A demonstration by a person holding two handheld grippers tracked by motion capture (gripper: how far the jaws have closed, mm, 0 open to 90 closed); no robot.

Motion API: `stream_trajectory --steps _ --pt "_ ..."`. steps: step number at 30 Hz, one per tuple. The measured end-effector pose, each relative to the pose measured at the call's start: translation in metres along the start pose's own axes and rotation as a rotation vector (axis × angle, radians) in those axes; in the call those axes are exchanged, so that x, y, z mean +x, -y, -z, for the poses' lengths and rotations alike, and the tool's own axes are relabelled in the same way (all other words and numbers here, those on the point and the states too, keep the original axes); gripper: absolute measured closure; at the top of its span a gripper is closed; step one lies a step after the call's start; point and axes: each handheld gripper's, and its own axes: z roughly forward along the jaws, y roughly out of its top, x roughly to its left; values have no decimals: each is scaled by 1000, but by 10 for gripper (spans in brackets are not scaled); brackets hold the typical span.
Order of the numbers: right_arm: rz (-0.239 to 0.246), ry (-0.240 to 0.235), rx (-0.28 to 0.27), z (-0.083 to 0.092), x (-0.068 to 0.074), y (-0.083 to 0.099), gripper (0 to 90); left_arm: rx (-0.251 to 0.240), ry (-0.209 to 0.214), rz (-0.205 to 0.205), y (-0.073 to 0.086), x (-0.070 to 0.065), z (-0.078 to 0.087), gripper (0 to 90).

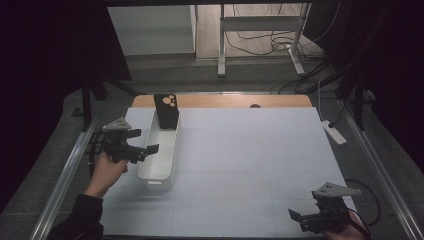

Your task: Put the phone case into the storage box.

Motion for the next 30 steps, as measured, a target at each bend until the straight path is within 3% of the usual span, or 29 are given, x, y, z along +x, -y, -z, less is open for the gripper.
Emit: stream_trajectory --steps 30 --pt "1 4 0 0 0 0 0 2 -8 -26 40 -45 28 0"
